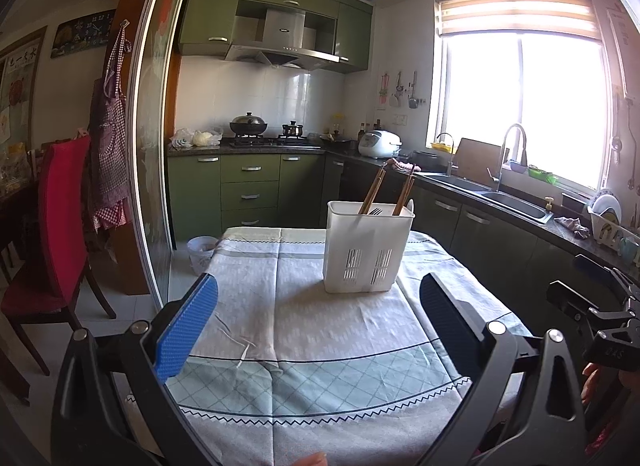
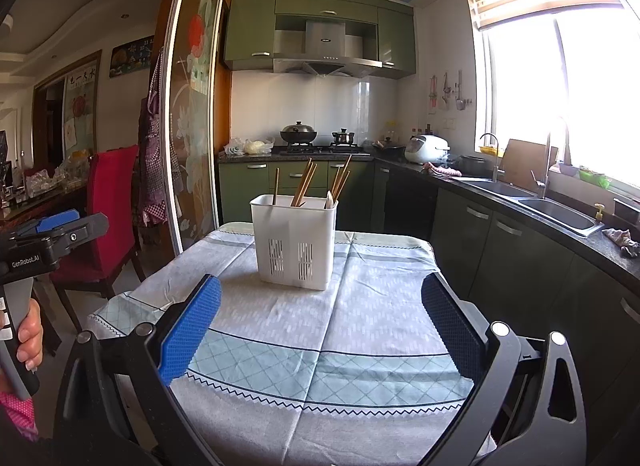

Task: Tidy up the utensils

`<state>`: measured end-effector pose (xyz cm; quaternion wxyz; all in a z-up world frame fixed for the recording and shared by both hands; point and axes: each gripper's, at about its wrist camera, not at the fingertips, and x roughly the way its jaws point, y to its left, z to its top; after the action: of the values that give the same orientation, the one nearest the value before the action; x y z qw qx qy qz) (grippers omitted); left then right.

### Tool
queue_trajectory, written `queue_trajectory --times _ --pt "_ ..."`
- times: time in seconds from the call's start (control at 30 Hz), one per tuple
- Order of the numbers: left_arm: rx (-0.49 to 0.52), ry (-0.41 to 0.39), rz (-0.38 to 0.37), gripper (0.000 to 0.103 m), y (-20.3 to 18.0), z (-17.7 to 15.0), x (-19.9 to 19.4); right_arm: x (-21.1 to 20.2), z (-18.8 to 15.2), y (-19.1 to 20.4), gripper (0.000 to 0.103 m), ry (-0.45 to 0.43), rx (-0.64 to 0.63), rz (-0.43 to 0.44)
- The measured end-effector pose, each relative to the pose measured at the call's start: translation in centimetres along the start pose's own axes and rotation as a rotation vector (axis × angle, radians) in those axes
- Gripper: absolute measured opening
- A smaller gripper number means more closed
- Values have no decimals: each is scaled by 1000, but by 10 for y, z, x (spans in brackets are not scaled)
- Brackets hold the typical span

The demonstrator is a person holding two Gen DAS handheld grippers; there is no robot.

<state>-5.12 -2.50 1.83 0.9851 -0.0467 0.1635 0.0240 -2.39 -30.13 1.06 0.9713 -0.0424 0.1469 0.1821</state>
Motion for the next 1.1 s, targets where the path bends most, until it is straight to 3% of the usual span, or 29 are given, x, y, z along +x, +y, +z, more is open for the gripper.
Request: queue_trajectory --times 0.47,0.87,1.1 --pt "-13 7 2 96 3 1 1 2 -1 0 99 6 -2 2" --pt "-71 21 -61 96 8 2 8 4 -3 0 99 13 -4 2" --pt "-21 -6 -11 96 1 1 8 7 -4 -2 99 19 -4 2"
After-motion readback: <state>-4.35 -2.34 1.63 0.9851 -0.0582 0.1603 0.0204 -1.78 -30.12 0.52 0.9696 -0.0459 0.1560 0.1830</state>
